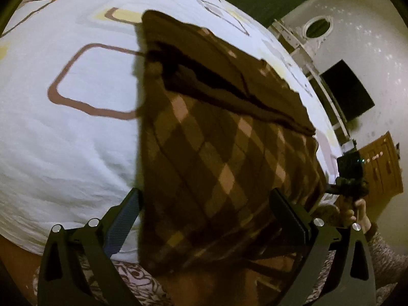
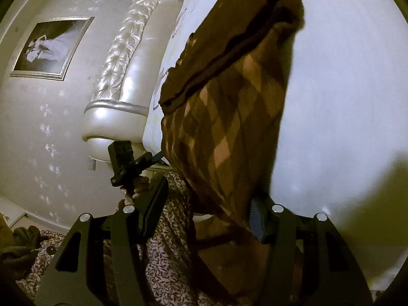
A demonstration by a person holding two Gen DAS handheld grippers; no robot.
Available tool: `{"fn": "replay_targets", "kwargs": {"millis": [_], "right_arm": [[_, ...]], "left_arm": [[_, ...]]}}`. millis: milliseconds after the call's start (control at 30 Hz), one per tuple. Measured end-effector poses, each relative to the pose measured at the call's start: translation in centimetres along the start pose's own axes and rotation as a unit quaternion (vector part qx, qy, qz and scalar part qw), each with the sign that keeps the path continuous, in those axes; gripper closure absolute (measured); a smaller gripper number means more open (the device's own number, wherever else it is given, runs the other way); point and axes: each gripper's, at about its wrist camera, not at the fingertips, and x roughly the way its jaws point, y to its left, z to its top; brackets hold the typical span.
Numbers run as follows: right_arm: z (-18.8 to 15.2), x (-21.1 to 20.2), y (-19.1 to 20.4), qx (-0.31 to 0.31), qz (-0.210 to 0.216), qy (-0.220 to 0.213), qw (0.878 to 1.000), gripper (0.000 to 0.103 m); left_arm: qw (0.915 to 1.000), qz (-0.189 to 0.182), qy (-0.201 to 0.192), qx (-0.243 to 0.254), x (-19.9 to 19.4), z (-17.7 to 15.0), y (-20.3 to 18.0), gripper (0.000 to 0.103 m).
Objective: Fold small clothes
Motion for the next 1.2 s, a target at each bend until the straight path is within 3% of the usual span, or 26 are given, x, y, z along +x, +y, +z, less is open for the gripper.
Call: {"fn": "replay_targets", "kwargs": {"millis": [67,133,200,233,300,333,433,467,533,567,633,767,900,1067,1200], "right_arm": [[-0.1,0.4,-0.1,0.002,-0.009,0.002,1.0,0.056],[-0.1,0.8,-0.2,0.007,-0.026,0.004,1.0,0.08],[-0.1,1.0,-0.5,0.014,-0.049,0.008,0.999,0.095],[-0.1,1.0,-0.6,0.016,-0.055,0.008,0.998,0.097],[-0.6,0.9,-0.3,0.01,-0.061,0.009,0.998,0.099],[-0.7,0.9,-0.1,0.007,-0.067,0.01,0.998,0.099],[-1.2,0.6,0.3,0.004,-0.073,0.008,0.997,0.099],[-1.4,0.4,0.2,0.006,-0.073,0.005,0.997,0.099],[-1.5,0.0,0.0,0.011,-0.071,-0.004,0.997,0.099],[-1.4,-0.1,0.0,0.013,-0.066,-0.008,0.998,0.099],[-1.4,-0.2,0.1,0.014,-0.065,-0.012,0.998,0.099],[-1.4,-0.1,0.0,0.017,-0.071,-0.012,0.997,0.099],[-1.5,-0.3,-0.5,0.023,-0.07,-0.016,0.997,0.096],[-1.4,-0.4,-0.6,0.03,-0.066,-0.022,0.997,0.096],[-1.4,0.2,-0.8,0.027,-0.068,-0.008,0.997,0.095]], "left_arm": [[0.9998,-0.008,0.006,-0.017,0.4,0.1,-0.1,0.005],[0.9997,-0.008,0.015,-0.02,0.9,-0.1,-0.2,0.005],[0.9996,0.0,0.026,-0.012,1.2,-0.4,-0.4,0.005],[0.9995,0.002,0.031,-0.009,1.4,-0.5,-0.5,0.006],[0.999,0.019,0.039,0.0,1.7,-0.8,-0.9,0.026],[0.9988,0.028,0.039,0.004,1.7,-0.9,-0.9,0.029],[0.9983,0.044,0.039,-0.005,1.5,-0.9,-0.3,0.053],[0.998,0.048,0.039,-0.016,1.3,-0.9,0.2,0.067],[0.9972,0.038,0.046,-0.044,1.2,-0.7,1.6,0.084],[0.9962,0.014,0.058,-0.063,1.3,-0.7,2.4,0.096],[0.994,-0.014,0.066,-0.086,1.8,-0.6,3.0,0.097],[0.996,-0.015,0.063,-0.061,1.7,-0.8,2.1,0.096],[0.9971,-0.012,0.061,-0.043,1.8,-0.9,1.3,0.071],[0.9985,0.024,0.048,-0.01,1.2,-1.0,0.2,0.051],[0.9982,0.029,0.051,-0.014,1.2,-1.3,0.4,0.047]]}}
